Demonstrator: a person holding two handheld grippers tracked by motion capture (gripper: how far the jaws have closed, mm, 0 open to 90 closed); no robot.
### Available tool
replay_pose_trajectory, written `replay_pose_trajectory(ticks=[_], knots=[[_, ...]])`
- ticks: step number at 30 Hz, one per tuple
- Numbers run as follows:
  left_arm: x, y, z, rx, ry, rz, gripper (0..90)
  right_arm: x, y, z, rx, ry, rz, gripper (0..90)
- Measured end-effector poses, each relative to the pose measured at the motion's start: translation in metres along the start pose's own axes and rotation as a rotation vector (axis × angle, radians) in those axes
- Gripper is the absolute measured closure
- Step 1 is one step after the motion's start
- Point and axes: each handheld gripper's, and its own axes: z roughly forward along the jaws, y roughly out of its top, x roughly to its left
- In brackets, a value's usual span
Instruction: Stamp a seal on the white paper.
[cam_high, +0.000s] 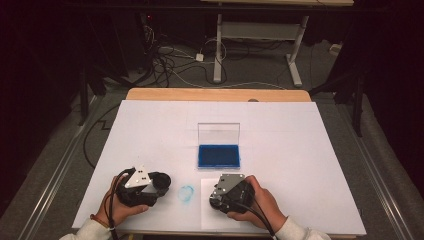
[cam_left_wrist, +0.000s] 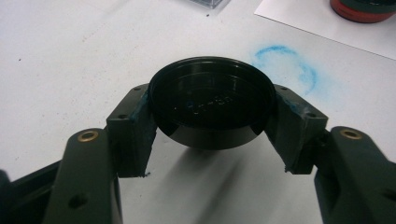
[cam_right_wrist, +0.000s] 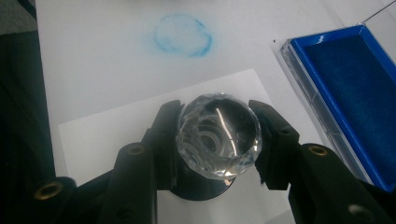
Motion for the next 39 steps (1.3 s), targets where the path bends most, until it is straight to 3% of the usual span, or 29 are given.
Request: replay_pose_trajectory(ticks=[21, 24, 39], knots=[[0.0004, -0.0003, 0.0003, 0.002, -0.002, -0.002, 36.8, -0.0046, -0.0002, 0.0005, -0.002, 0.026, 0.011, 57.3], [0.0003, 0.0, 0.0004, 0.0, -0.003, -0.003, 36.8, -0.0012, 0.0024, 0.0016, 0.004, 0.005, -0.003, 57.3], [0.0001, -0.0007, -0.0018, -0.006, -0.003, -0.005, 36.8, -0.0007, -0.0015, 0.0009, -0.009, 0.005, 0.006, 57.3]])
